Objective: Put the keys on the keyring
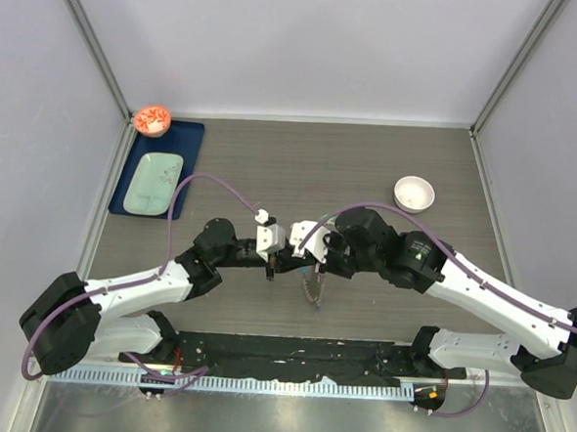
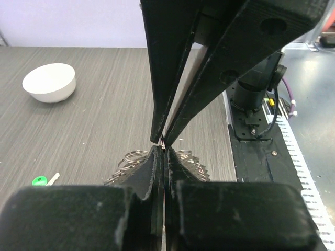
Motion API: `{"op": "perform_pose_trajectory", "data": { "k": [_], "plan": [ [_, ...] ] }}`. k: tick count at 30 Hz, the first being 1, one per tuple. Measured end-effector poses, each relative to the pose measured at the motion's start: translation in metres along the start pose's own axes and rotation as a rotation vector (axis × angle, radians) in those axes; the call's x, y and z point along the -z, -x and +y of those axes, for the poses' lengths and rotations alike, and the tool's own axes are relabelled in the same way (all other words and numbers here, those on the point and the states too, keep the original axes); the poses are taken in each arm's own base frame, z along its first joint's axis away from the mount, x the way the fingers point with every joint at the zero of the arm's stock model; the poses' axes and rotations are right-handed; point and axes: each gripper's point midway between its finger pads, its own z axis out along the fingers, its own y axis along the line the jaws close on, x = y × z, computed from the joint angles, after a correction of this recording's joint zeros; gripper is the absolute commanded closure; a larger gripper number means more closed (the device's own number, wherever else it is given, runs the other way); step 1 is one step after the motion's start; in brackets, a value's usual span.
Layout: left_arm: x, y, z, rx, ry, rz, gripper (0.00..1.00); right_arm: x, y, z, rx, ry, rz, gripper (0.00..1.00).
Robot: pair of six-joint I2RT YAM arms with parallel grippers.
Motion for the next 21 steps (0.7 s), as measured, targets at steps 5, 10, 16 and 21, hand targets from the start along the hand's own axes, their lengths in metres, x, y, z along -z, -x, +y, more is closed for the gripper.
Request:
{"op": "perform_pose_trajectory", "data": {
  "k": [5,10,16,21],
  "plan": [
    [0.004,-0.009,0.014,0.032,0.103,-0.004,1.00,0.005,0.015,-0.006,-0.051,-0.041,-0.075,0.51],
    [0.014,-0.032,0.023,0.097,0.208,-0.010,1.00,0.015,0.035,-0.017,-0.143,-0.127,-0.234,0.46],
    [0.021,-0.030,0.030,0.125,0.279,-0.071,1.00,0.008,0.023,-0.033,-0.314,-0.228,-0.347,0.47],
    [0.024,-0.022,0.031,0.128,0.298,-0.112,1.00,-0.011,-0.006,-0.047,-0.481,-0.277,-0.401,0.50]
  ]
}}
